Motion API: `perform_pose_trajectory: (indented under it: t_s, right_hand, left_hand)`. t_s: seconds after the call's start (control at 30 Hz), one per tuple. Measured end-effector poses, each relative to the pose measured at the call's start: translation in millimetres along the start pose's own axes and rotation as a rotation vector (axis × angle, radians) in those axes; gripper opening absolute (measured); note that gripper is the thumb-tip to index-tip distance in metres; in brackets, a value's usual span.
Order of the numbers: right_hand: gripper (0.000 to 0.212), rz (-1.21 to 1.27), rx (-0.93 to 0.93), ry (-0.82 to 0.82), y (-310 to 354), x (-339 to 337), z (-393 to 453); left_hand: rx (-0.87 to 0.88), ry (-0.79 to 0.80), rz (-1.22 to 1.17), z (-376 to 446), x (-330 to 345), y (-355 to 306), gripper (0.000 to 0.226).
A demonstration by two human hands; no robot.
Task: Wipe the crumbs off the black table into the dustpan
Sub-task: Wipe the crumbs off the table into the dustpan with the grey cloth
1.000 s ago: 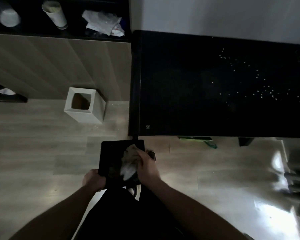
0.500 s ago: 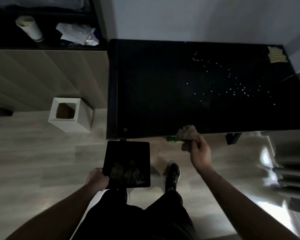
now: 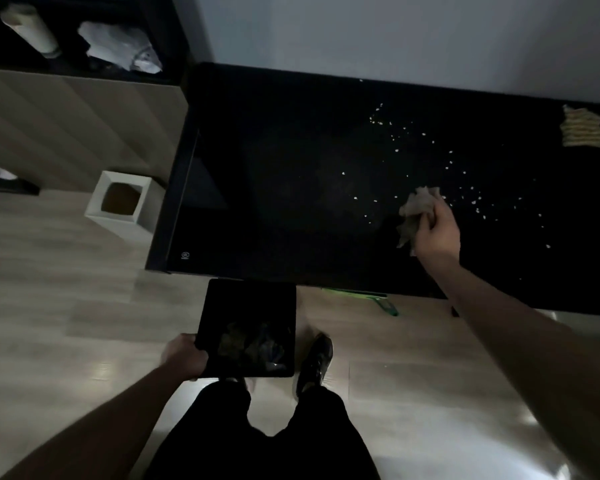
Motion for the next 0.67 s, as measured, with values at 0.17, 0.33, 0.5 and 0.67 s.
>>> perform_pose_trajectory:
  t_s: [0.17, 0.33, 0.5, 0.67]
  right_hand:
    - [0.052, -0.335, -0.064, 0.19, -24, 48, 60]
    - [0.056, -0.567, -0.111, 0.183, -18, 88, 33]
    - [0.057, -0.409, -0.476, 0.307, -21, 113, -71]
    - [0.056, -0.2, -0.493, 0.504, -16, 131, -169]
  left_hand:
    - [-0.055, -0.045, -0.014, 8, 30, -14, 0.041]
    - [-0.016, -0.026, -0.03, 13, 48, -32, 0.045]
    - [0.028, 0.021, -0.012, 20, 57, -45, 0.048]
    - [0.039, 0.032, -0.014, 19, 54, -59, 0.046]
Point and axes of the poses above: each hand's wrist, its own z-axis towards the middle knuckle, its own x-axis out of the palm, y = z × x, the point moved 2 cm from there along z, towards the middle knuckle, and after that the axes turned 11 degrees about x, right-handed, at the moved point
